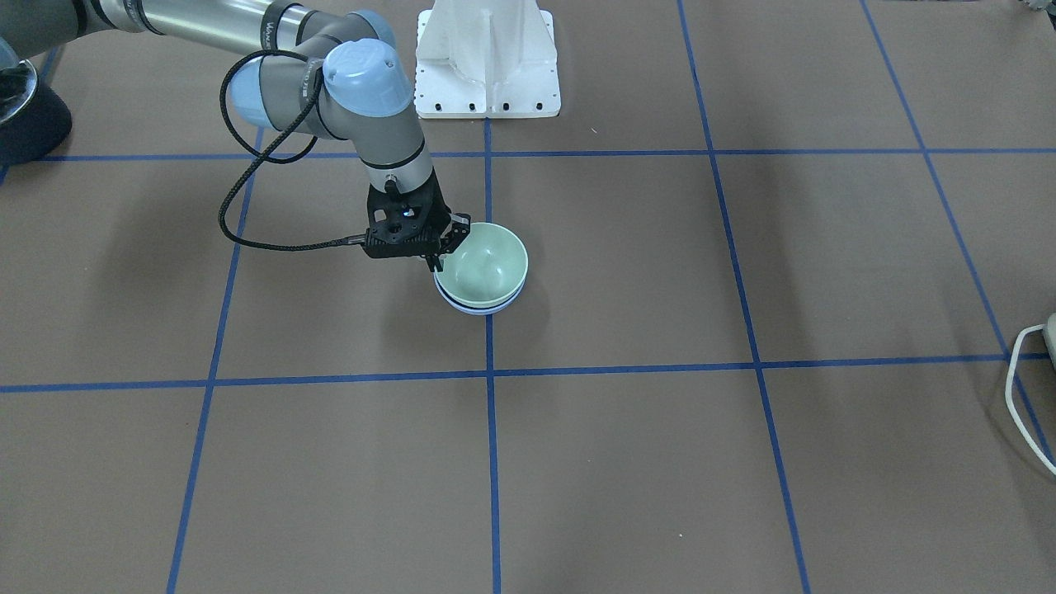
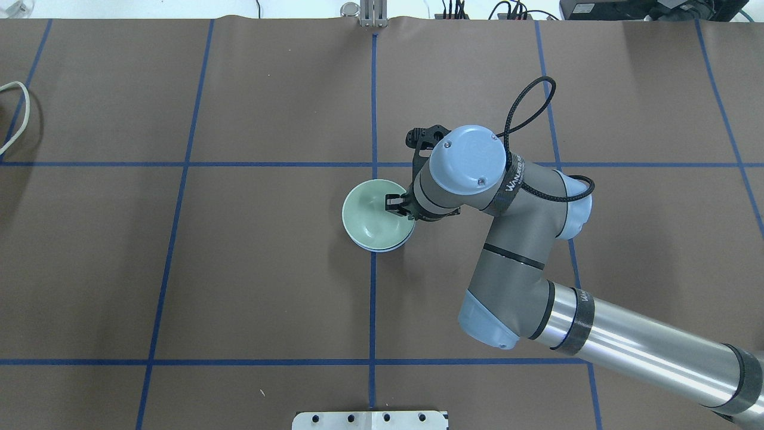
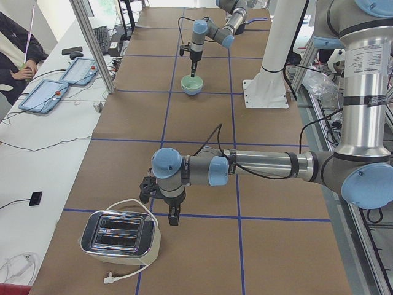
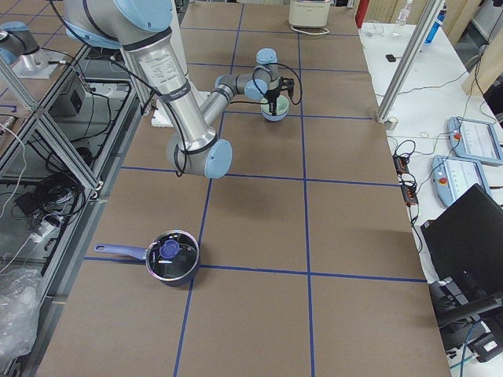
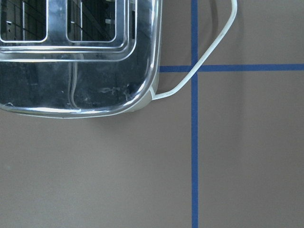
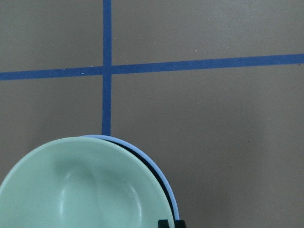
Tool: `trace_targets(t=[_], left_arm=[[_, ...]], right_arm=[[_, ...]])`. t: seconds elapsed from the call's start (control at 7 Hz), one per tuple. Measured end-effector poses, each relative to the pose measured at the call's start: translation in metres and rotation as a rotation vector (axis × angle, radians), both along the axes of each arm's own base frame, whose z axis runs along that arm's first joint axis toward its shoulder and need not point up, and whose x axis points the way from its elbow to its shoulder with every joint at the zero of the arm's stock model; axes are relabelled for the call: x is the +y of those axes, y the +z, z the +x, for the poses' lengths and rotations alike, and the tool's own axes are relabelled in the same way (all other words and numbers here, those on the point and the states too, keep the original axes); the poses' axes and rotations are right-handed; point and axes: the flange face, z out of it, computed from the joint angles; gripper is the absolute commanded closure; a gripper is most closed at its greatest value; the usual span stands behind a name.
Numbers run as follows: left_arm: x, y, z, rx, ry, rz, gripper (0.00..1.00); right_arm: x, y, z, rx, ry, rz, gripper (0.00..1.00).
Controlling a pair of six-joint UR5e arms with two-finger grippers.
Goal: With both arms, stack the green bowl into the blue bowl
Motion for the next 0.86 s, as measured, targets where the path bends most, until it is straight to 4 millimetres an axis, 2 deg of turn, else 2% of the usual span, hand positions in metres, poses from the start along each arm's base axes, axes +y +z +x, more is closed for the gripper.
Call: trace_targets(t=[0.29, 0.71, 0.86], left_arm=[[-0.0001, -0.0001, 0.0, 0.0, 0.0, 0.0, 0.01], [0.0001, 0.0001, 0.0002, 0.0, 0.001, 0.0, 0.01], [0.0001, 0.0, 0.0002, 0.0, 0.0, 0.0, 0.01]], right_arm=[[-0.0002, 0.0007, 0.0001, 0.001, 0.0, 0.003, 1.0], [-0.0013, 0.0027, -0.0018, -0.006, -0.001, 0.008, 0.48], [-0.0018, 0.0039, -0.0028, -0.01, -0.001, 0.011, 0.13]])
